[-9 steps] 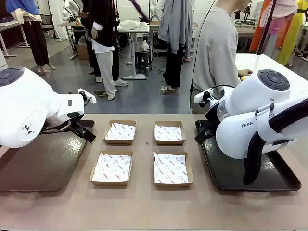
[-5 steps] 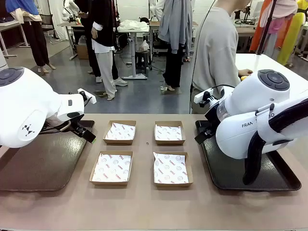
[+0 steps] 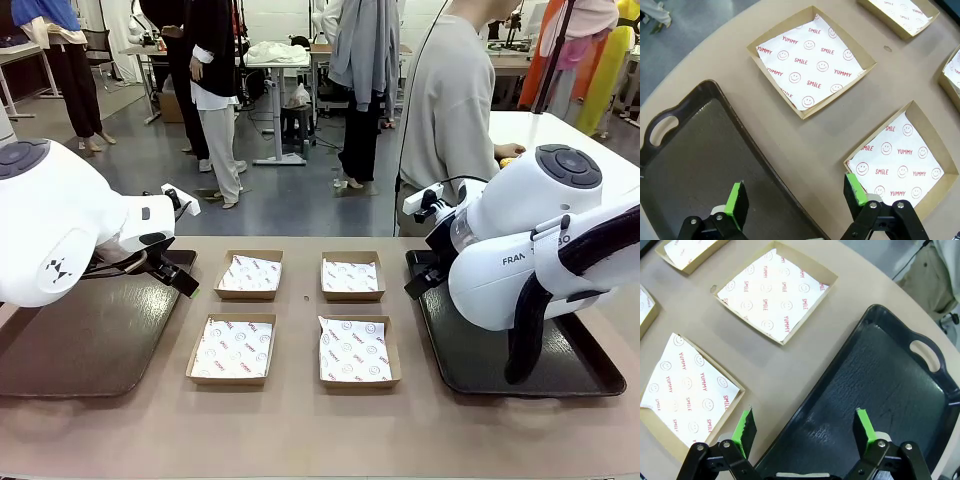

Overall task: Individually package the donuts and arrange them on the tray.
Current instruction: Pick up one Paper togo box.

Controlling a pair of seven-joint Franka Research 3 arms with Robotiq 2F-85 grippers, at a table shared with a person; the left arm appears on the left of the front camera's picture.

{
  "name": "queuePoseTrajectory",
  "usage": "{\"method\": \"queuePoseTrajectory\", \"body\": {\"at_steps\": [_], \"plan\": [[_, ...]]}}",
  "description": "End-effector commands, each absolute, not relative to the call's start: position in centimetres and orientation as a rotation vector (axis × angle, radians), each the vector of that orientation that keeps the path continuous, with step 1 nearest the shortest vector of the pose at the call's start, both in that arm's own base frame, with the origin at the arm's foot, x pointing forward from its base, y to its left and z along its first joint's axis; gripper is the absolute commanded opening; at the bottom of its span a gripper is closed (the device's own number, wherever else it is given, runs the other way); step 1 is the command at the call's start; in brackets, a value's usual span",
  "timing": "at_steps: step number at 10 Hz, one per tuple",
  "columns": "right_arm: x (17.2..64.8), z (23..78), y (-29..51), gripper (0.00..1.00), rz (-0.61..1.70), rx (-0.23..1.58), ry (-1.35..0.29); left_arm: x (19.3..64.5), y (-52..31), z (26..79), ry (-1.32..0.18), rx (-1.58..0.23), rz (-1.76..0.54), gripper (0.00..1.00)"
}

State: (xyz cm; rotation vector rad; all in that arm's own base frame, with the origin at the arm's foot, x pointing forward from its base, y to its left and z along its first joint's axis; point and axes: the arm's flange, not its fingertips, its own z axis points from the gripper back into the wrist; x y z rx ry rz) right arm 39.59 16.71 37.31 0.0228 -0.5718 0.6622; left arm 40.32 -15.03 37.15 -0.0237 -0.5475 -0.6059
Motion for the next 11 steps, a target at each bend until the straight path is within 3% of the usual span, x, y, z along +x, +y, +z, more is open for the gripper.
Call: {"method": "queuePoseTrajectory", "body": {"at_steps": [1,4,8,11], "plan": [[39.6,37.3,16.7,1.0,0.662,0.023,-0.572,40.3,-15.0,37.1,-0.548,-0.024,-0.606,1.0],[39.6,37.3,16.7,1.0,0.662,0.023,-0.572,40.3,-15.0,37.2,-0.548,-0.024,-0.606,1.0],[27.7,40.8,14.6,1.0,0.773,0.022,-0.442,28.9,-10.1,38.4,-0.447,-0.04,-0.662,1.0],[21.2,40.8,12.4,1.0,0.692,0.023,-0.272,24.4,-8.6,37.9,-0.296,-0.076,-0.695,1.0]]}}
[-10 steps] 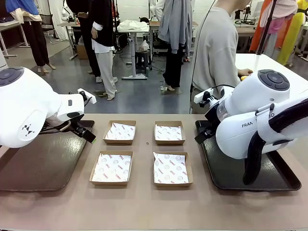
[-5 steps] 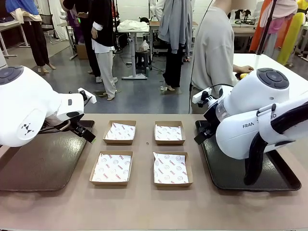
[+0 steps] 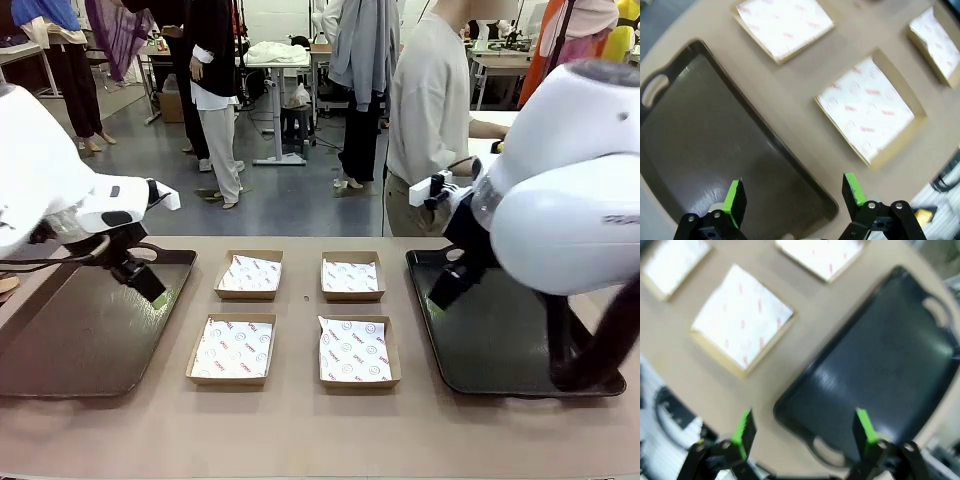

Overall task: Individually package the donuts and arrange them on the tray.
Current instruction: Pick up one Paper togo box.

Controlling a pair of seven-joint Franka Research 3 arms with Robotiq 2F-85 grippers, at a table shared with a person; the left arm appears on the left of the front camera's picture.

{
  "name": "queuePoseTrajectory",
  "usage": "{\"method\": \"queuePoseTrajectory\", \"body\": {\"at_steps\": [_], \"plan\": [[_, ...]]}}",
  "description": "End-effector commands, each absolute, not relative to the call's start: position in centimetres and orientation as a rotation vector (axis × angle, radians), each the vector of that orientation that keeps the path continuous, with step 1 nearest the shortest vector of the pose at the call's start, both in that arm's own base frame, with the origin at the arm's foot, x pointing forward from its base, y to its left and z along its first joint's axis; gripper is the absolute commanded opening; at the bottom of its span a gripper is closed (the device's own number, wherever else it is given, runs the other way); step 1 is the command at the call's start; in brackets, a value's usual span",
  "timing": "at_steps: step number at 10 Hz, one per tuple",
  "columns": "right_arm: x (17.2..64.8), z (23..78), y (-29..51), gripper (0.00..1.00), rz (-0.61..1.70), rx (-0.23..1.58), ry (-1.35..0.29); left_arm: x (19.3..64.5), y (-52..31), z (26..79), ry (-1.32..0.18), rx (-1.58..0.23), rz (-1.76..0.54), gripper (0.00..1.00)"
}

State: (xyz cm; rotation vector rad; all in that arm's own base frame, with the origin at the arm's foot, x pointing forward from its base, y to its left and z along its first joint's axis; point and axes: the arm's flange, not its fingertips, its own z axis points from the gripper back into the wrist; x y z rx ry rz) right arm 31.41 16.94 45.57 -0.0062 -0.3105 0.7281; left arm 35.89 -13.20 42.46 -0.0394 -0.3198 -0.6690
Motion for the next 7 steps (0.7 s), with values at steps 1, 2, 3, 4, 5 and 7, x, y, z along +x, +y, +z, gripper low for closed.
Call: {"method": "queuePoseTrajectory", "body": {"at_steps": [1,2,3,4,5,7], "plan": [[20.1,40.8,11.8,1.0,0.674,-0.004,-0.23,23.1,-8.3,37.7,-0.274,-0.082,-0.692,1.0],[20.9,40.8,11.5,1.0,0.692,-0.06,-0.254,22.9,-8.3,37.9,-0.292,-0.075,-0.676,1.0],[29.5,46.7,16.2,1.0,0.709,-0.014,-0.251,34.7,-12.8,43.4,-0.274,-0.052,-0.678,1.0],[29.5,46.7,16.2,1.0,0.709,-0.014,-0.251,34.7,-12.8,43.4,-0.274,-0.052,-0.678,1.0],[29.5,46.7,16.2,1.0,0.709,-0.014,-0.251,34.7,-12.8,43.4,-0.274,-0.052,-0.678,1.0],[29.0,47.3,14.4,1.0,0.612,0.191,-0.275,34.0,-12.7,44.1,-0.261,-0.056,-0.679,1.0]]}}
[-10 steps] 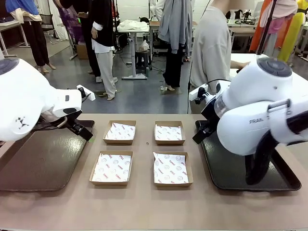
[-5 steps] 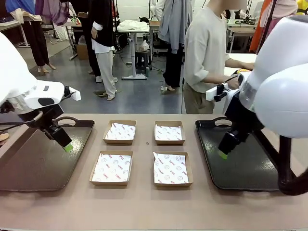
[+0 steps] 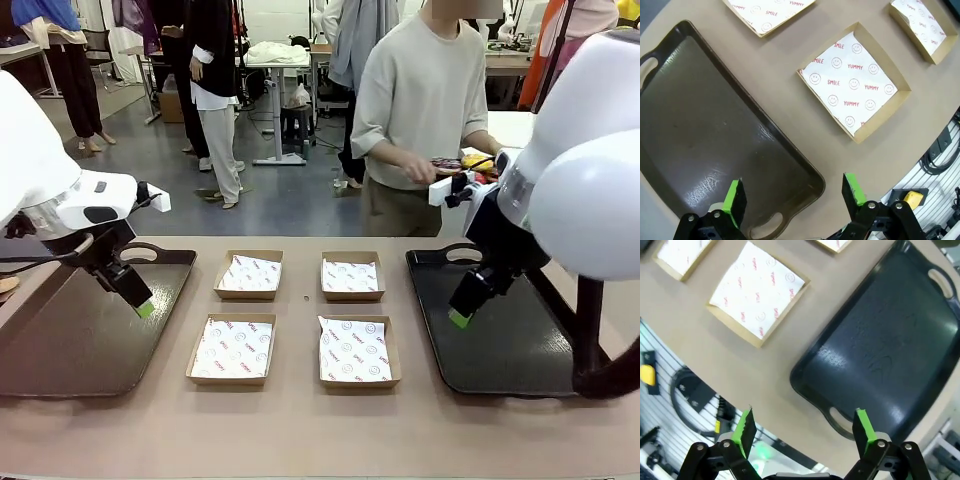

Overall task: Individually package the donuts and arrange them on the tray.
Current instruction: Pick up one Paper togo box.

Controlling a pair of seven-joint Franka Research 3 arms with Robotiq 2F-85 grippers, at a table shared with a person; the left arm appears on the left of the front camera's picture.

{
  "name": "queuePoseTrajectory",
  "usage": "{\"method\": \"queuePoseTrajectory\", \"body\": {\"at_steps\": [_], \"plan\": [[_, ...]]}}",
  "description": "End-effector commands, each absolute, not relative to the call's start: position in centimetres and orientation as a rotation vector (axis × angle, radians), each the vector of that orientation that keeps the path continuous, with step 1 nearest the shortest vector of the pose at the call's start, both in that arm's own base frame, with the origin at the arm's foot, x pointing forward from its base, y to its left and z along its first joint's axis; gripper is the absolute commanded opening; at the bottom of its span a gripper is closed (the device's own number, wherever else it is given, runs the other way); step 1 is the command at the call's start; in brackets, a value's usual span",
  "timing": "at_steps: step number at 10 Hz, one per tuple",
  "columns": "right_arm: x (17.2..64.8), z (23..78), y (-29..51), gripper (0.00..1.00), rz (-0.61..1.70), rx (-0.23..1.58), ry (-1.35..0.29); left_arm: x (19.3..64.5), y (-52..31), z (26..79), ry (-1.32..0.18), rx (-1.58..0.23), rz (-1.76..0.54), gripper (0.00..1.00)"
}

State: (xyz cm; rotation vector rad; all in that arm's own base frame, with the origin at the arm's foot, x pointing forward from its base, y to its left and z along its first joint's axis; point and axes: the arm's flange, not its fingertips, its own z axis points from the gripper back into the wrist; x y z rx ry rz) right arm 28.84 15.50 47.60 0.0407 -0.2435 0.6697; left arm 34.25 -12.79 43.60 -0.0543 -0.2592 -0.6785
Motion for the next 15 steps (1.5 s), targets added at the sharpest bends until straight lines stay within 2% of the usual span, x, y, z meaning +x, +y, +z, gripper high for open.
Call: {"method": "queuePoseTrajectory", "body": {"at_steps": [1,2,3,5,6,7,9,12,15], "plan": [[29.1,47.2,12.4,1.0,0.501,0.489,-0.33,34.7,-11.7,44.5,-0.272,-0.253,-0.6,1.0],[29.0,46.8,9.4,1.0,0.349,0.753,-0.366,35.4,-9.8,44.9,-0.278,-0.495,-0.533,1.0],[28.8,46.4,6.6,1.0,0.238,0.939,-0.389,35.8,-8.1,45.1,-0.278,-0.679,-0.467,1.0],[28.1,45.2,1.2,1.0,0.086,1.21,-0.413,36.2,-4.3,44.9,-0.272,-1.033,-0.372,1.0],[27.2,44.4,-1.7,1.0,0.043,1.319,-0.403,36.2,-2.6,44.5,-0.255,-1.138,-0.317,1.0],[26.3,43.7,-3.7,1.0,0.03,1.361,-0.396,36.3,-0.3,43.4,-0.24,-1.228,-0.209,1.0],[23.6,42.5,-7.2,1.0,0.067,1.413,-0.407,36.0,3.1,41.2,-0.198,-1.278,-0.074,1.0],[21.0,40.2,-10.5,1.0,0.051,1.351,-0.331,34.5,7.0,39.2,-0.171,-1.316,-0.012,1.0],[21.2,37.6,-11.7,1.0,-0.015,1.292,-0.249,33.7,8.7,37.8,-0.166,-1.311,0.036,1.0]]}}
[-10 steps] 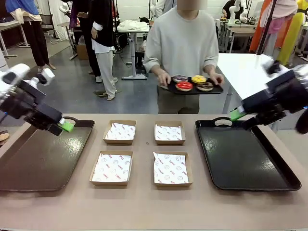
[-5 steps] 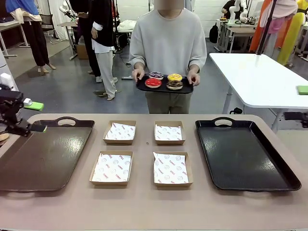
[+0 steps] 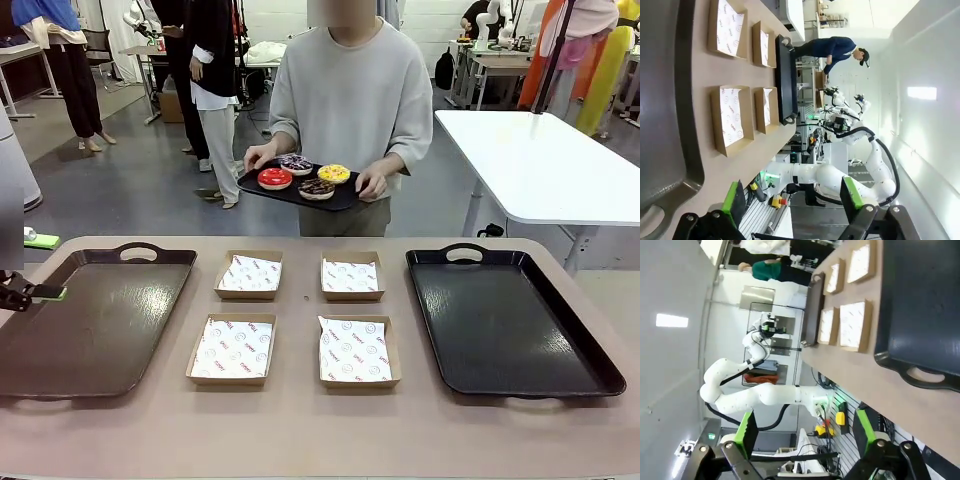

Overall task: Individually package the donuts and arrange them on the tray.
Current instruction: Pick up one Paper togo box.

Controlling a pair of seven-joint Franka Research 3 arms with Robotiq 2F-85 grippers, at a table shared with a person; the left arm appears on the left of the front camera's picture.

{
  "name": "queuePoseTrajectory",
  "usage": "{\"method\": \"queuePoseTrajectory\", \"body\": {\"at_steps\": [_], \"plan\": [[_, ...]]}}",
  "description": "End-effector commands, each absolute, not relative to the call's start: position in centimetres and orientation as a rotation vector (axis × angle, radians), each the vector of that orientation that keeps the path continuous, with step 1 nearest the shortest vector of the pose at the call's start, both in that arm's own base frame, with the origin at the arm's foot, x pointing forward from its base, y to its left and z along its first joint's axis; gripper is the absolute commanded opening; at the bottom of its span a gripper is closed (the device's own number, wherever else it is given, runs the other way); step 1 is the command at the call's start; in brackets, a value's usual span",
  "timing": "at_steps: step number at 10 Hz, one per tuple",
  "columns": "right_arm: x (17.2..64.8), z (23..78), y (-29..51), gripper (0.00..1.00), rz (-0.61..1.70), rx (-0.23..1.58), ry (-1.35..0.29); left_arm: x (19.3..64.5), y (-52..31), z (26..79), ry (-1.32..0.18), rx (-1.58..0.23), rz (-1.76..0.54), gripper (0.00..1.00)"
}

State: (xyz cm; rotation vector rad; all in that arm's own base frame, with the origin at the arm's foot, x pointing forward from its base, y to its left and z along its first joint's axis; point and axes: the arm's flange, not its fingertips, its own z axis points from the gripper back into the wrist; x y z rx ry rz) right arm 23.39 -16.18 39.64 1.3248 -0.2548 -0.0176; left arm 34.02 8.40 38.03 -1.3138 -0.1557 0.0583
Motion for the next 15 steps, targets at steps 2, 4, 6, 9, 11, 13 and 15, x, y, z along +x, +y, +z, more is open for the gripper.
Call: {"method": "queuePoseTrajectory", "body": {"at_steps": [2,4,6,9,11,13,15], "plan": [[21.6,36.5,-12.0,1.0,-0.047,1.286,-0.227,33.4,9.3,37.8,-0.17,-1.28,0.047,1.0],[21.9,36.6,-11.7,1.0,-0.058,1.243,-0.221,33.0,9.7,38.5,-0.191,-1.221,0.046,1.0],[24.1,38.0,-16.2,1.0,-0.054,1.297,-0.205,33.7,9.4,37.9,-0.163,-1.291,0.077,1.0],[24.1,38.0,-16.2,1.0,-0.054,1.297,-0.205,33.7,9.4,37.9,-0.163,-1.291,0.077,1.0],[24.1,38.0,-16.2,1.0,-0.054,1.297,-0.205,33.7,9.4,37.9,-0.163,-1.291,0.077,1.0],[24.1,38.0,-16.2,1.0,-0.054,1.297,-0.205,33.7,9.4,37.9,-0.163,-1.291,0.077,1.0],[24.1,38.0,-16.2,1.0,-0.054,1.297,-0.205,33.7,9.4,37.9,-0.163,-1.291,0.077,1.0]]}}
